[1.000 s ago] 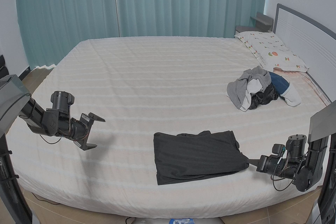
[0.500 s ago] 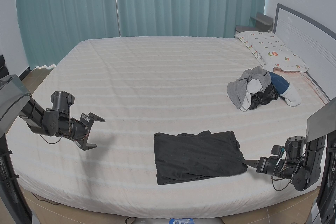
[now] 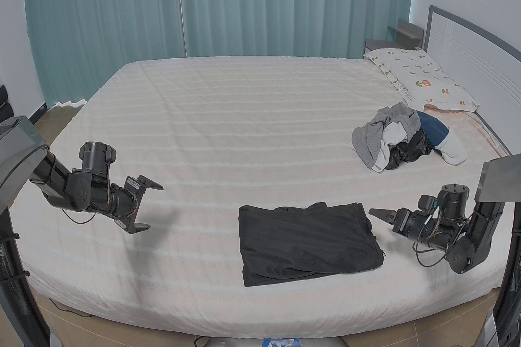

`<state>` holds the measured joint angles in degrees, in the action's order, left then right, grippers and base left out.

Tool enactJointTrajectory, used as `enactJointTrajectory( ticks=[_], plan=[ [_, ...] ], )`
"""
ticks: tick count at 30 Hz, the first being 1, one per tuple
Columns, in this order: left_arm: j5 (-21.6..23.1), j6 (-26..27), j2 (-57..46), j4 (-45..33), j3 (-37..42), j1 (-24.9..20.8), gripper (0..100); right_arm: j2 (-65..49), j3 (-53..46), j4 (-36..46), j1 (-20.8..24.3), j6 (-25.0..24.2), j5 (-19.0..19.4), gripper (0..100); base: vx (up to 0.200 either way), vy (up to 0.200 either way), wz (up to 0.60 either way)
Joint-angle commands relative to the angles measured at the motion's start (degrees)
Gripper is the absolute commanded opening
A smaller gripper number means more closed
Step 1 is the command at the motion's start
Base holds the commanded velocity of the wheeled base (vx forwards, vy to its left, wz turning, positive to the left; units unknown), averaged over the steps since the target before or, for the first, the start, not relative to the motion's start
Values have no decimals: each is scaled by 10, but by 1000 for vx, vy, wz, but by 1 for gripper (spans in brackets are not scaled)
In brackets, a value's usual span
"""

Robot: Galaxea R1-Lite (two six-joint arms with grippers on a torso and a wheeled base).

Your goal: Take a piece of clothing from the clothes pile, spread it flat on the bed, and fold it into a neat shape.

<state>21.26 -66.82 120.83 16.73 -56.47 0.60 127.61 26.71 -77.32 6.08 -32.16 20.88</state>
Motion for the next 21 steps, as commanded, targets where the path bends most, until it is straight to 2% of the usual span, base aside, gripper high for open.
enactJointTrajectory(
  ticks=[1,5,7,12,21],
  plan=[
    [-11,1,7,1,-1,-7,100,-10,89,64,40,-14,-7,100,0,0,0],
    [-11,1,7,1,-1,-7,100,-8,154,140,59,-15,-17,100,0,0,0],
    [-12,1,7,1,-1,-7,100,9,172,153,61,-16,-16,100,0,0,0],
    [-22,-1,8,1,-2,-9,100,62,221,165,62,-77,-19,100,0,0,0],
    [-26,1,8,1,-2,-9,100,90,223,157,50,-84,-19,100,0,0,0]
  ],
)
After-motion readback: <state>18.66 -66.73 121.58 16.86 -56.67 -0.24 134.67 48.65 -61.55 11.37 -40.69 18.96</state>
